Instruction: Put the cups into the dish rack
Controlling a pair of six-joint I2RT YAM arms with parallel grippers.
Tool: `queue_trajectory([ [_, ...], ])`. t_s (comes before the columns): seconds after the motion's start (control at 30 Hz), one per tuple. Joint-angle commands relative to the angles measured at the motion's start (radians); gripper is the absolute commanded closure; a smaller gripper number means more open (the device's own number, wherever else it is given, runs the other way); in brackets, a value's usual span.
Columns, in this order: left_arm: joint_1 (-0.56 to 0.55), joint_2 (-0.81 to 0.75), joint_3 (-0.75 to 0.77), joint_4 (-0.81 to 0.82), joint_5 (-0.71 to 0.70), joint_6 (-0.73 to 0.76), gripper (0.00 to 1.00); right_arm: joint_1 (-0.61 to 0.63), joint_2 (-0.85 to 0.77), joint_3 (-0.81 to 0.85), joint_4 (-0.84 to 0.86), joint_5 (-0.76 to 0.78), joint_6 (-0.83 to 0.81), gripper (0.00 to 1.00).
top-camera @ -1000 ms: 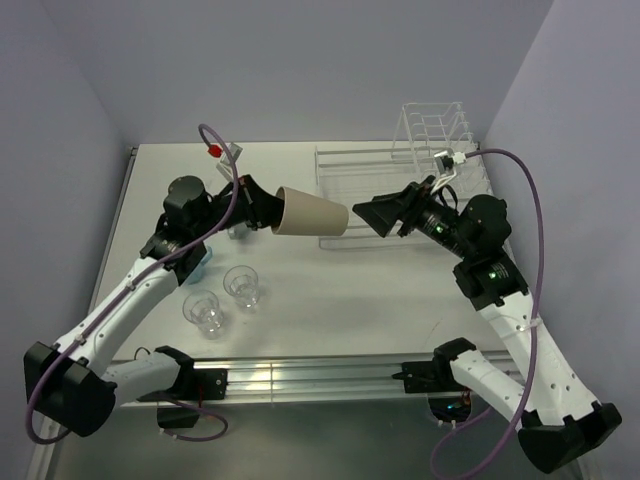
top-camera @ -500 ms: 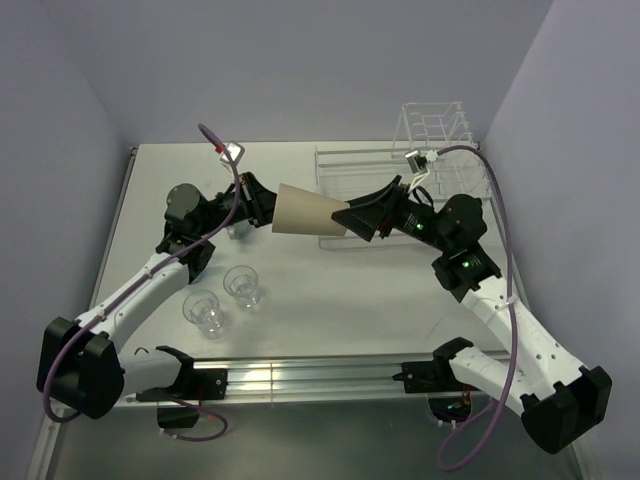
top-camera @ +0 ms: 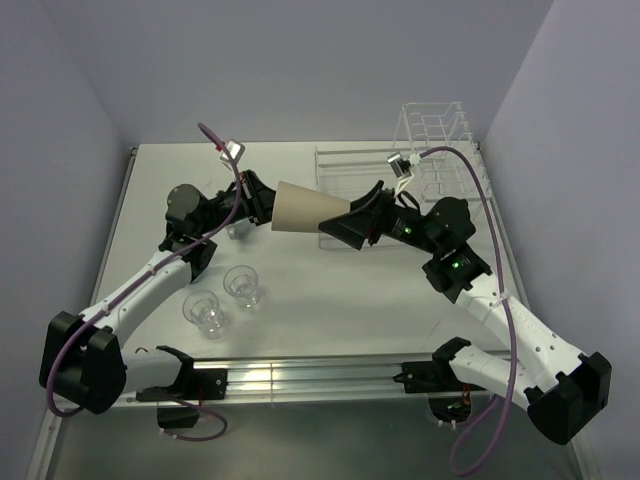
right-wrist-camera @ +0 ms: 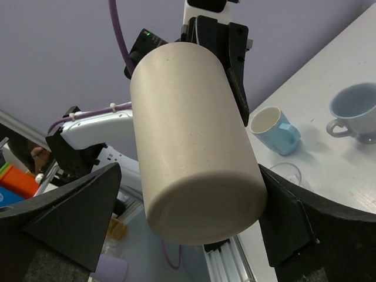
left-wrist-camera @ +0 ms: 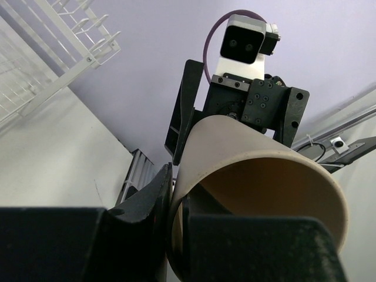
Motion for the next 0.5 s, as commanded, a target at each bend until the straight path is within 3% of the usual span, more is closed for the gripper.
queue_trajectory([
  [0.0, 0.004, 0.001, -0.001, 0.06, 0.007, 0.003, 1.0, 0.025, 0.01, 0.025, 0.047, 0.004, 0.005, 0.04],
  [0.23, 0.002, 0.007, -0.008, 0.066, 0.009, 0.007, 1.0, 0.043, 0.013, 0.023, 0.045, 0.037, 0.002, 0.14],
  [0.47, 0.004, 0.016, -0.024, 0.082, 0.015, 0.004, 1.0, 0.048, 0.01, 0.023, 0.057, 0.058, 0.006, 0.38],
])
